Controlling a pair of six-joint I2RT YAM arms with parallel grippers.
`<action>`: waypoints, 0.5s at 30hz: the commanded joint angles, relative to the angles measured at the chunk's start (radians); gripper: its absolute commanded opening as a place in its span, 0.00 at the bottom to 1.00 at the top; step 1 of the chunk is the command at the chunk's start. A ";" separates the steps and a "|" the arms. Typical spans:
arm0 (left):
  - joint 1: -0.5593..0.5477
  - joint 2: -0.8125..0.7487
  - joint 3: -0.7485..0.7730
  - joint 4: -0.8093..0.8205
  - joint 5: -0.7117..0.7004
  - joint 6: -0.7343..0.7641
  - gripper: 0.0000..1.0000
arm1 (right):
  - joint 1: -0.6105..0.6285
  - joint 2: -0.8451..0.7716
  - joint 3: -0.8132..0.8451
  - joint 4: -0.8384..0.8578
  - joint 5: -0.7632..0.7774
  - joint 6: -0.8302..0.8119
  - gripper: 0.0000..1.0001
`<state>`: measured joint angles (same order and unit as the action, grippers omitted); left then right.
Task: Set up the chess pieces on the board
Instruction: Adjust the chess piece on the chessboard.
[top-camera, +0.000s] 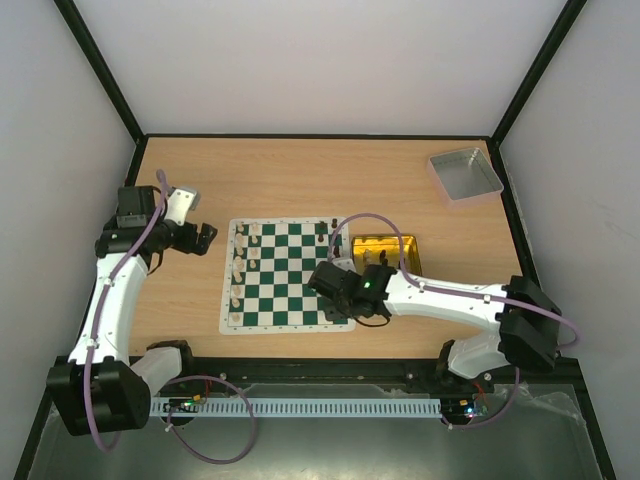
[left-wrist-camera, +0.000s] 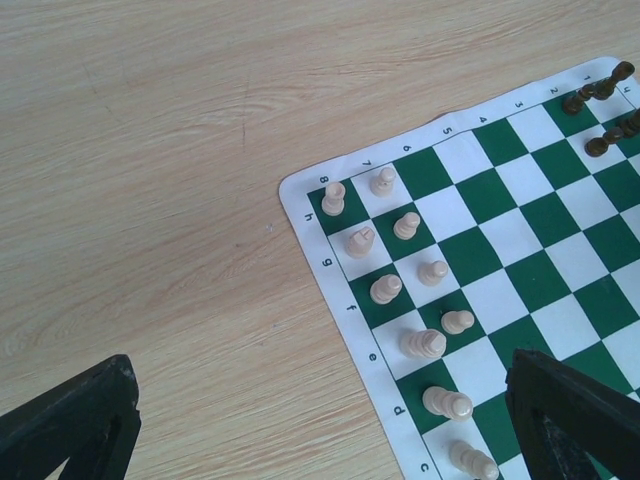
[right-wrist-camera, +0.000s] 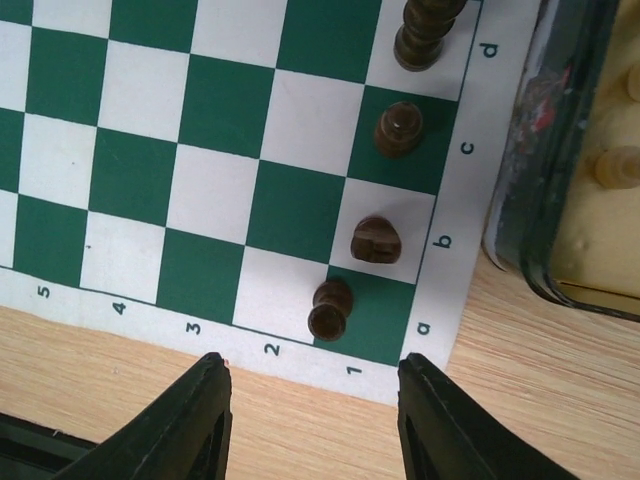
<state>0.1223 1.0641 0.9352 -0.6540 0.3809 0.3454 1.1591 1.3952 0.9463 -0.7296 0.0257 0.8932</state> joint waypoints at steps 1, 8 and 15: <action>-0.007 0.005 -0.014 0.012 -0.008 -0.022 0.99 | 0.006 0.051 -0.022 0.061 0.000 0.017 0.43; -0.012 0.010 -0.015 0.010 -0.008 -0.022 0.99 | 0.006 0.103 -0.034 0.089 0.001 0.013 0.38; -0.010 0.008 -0.016 0.009 -0.010 -0.023 0.99 | 0.005 0.117 -0.048 0.102 0.005 0.015 0.33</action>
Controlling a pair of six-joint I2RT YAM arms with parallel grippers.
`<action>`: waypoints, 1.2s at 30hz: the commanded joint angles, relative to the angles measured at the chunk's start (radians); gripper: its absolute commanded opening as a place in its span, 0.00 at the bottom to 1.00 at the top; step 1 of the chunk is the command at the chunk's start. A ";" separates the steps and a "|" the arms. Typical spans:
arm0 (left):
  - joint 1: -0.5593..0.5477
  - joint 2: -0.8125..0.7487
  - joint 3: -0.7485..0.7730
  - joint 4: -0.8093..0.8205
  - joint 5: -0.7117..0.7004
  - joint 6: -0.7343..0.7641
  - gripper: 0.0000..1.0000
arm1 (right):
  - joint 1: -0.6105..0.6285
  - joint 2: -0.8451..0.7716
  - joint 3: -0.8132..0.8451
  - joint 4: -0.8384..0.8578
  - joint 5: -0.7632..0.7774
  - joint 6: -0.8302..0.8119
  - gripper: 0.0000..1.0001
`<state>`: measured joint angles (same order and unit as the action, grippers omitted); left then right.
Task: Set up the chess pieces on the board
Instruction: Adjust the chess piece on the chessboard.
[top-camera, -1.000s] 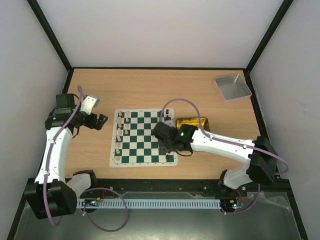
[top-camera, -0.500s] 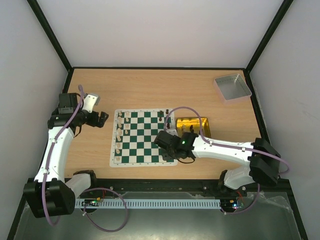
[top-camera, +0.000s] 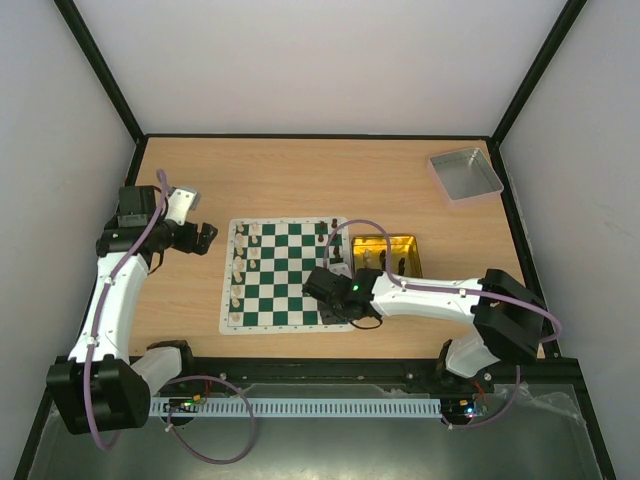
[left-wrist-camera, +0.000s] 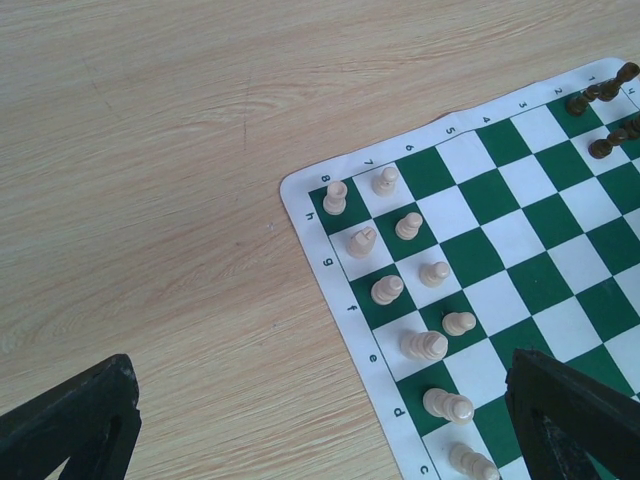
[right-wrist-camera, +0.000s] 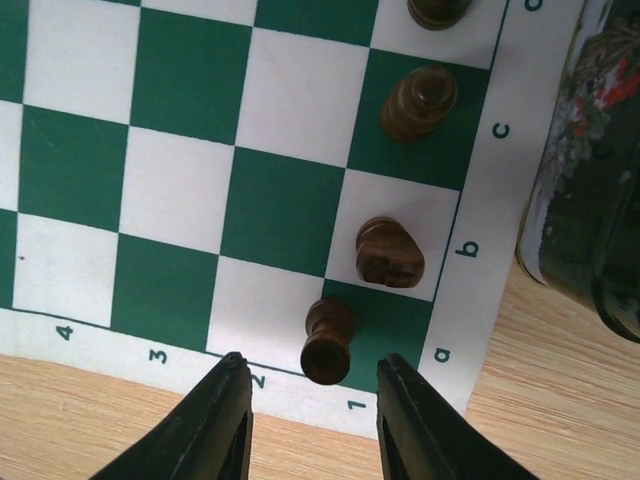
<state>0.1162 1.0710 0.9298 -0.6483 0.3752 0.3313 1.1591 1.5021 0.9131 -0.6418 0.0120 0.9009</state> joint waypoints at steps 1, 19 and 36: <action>-0.005 0.000 -0.011 0.004 -0.004 -0.010 0.99 | 0.005 0.012 -0.017 0.015 0.021 0.007 0.33; -0.006 -0.002 -0.009 -0.002 -0.002 -0.009 0.99 | -0.010 0.046 -0.038 0.049 0.011 -0.019 0.28; -0.006 -0.003 -0.011 -0.001 -0.006 -0.012 0.99 | -0.019 0.010 -0.050 0.026 0.029 -0.022 0.09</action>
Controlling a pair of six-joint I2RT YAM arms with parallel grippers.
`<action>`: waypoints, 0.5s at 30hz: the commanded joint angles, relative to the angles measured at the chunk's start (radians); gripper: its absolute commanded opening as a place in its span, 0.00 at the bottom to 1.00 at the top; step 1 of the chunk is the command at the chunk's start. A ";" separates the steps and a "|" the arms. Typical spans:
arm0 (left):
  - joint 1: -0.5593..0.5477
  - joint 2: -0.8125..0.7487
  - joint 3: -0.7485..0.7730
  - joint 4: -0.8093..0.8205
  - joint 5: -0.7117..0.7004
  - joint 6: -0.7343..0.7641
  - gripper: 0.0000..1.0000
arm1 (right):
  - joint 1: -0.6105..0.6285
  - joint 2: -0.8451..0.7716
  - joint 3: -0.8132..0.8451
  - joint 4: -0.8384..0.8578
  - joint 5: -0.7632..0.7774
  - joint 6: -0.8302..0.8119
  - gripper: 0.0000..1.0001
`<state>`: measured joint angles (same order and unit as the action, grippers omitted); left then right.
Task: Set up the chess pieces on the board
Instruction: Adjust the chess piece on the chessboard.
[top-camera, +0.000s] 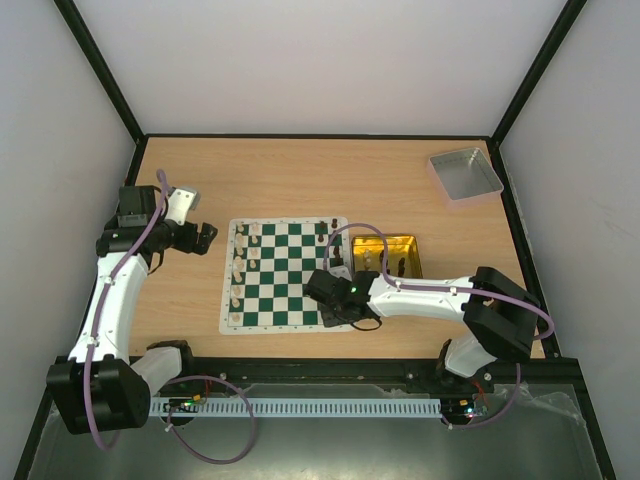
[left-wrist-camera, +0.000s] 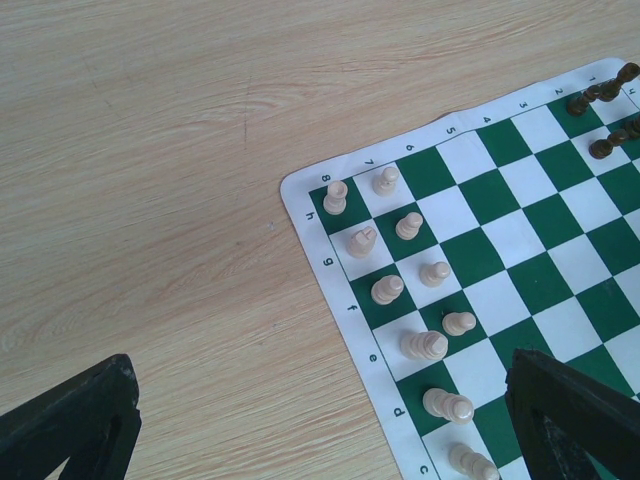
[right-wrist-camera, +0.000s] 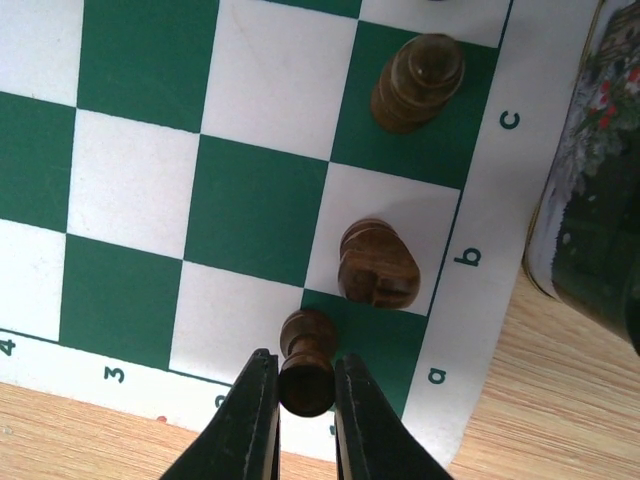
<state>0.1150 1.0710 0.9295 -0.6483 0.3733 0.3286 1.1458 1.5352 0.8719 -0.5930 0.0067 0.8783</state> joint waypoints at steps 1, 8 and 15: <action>-0.005 -0.003 -0.011 0.000 -0.004 -0.009 0.99 | -0.005 -0.029 -0.007 -0.031 0.038 0.001 0.09; -0.005 -0.007 -0.011 0.000 -0.002 -0.011 0.99 | -0.005 -0.063 -0.001 -0.086 0.061 0.002 0.09; -0.005 -0.014 -0.011 0.000 -0.002 -0.012 0.99 | -0.006 -0.062 -0.011 -0.089 0.046 0.005 0.09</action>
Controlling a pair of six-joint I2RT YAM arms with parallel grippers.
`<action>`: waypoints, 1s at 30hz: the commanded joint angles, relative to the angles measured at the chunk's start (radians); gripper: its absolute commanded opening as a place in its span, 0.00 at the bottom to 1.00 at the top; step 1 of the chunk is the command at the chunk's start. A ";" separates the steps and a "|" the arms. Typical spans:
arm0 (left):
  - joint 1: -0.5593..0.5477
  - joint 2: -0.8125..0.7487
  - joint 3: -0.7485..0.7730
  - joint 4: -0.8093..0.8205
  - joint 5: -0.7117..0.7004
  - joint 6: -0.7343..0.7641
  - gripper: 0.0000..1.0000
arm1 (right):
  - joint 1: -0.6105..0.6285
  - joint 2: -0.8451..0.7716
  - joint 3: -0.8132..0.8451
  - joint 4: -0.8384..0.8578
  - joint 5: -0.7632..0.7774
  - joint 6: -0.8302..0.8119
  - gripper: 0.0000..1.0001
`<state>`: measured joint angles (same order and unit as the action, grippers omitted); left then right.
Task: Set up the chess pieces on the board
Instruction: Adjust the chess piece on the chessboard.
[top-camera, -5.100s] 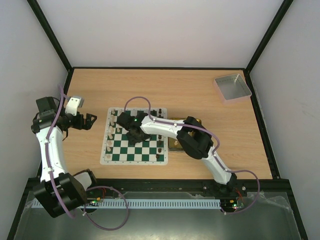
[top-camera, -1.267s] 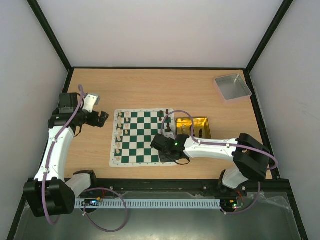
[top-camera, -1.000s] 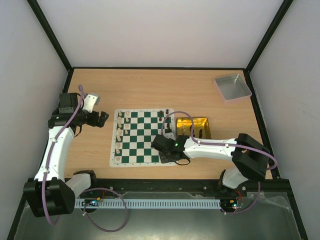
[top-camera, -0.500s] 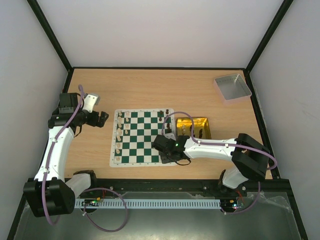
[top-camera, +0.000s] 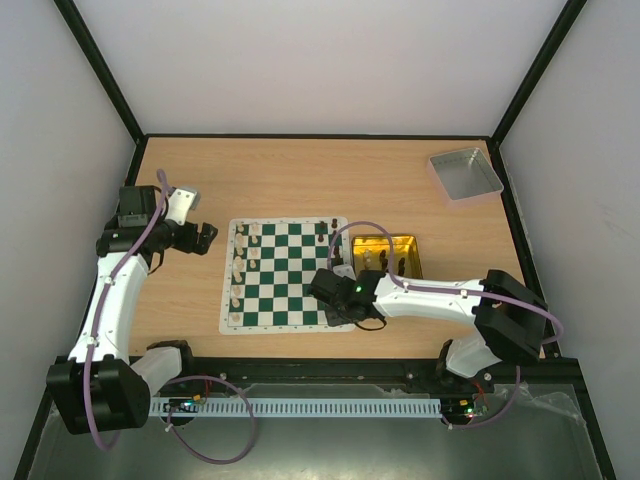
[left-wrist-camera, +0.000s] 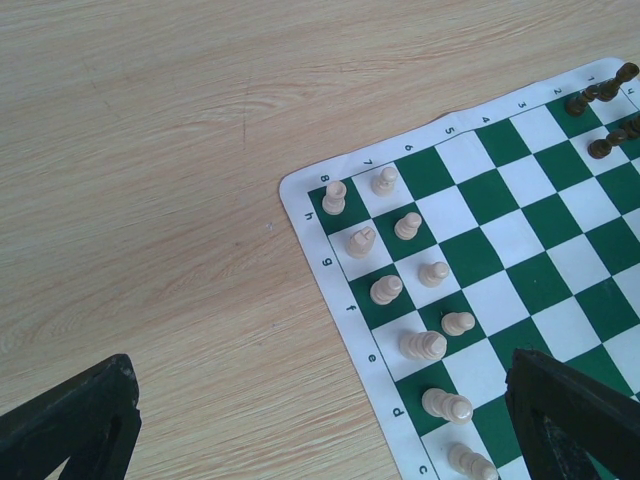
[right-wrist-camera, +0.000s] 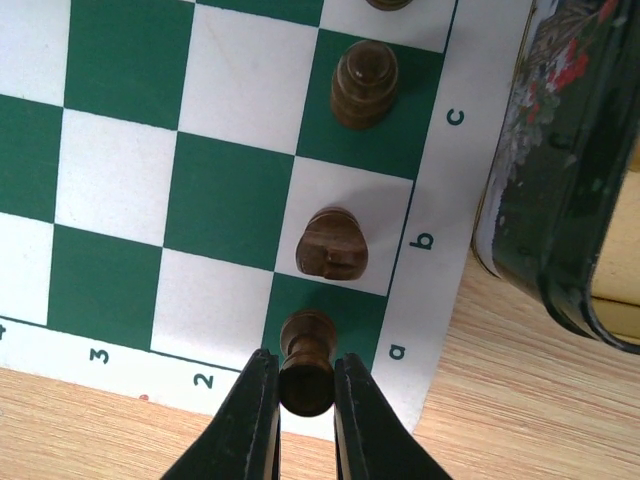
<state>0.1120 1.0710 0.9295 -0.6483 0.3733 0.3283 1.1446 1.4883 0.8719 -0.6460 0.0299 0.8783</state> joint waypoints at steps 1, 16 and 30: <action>-0.002 -0.014 -0.011 0.000 -0.002 -0.012 0.99 | -0.004 -0.016 -0.014 -0.032 0.020 0.005 0.09; -0.003 -0.016 -0.012 0.001 0.004 -0.011 0.99 | -0.004 -0.016 -0.035 -0.021 0.001 0.002 0.10; -0.006 -0.013 -0.012 0.001 0.006 -0.011 0.99 | -0.005 0.005 -0.013 -0.011 -0.007 -0.009 0.15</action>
<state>0.1116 1.0672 0.9295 -0.6483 0.3737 0.3279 1.1446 1.4883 0.8482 -0.6456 0.0132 0.8753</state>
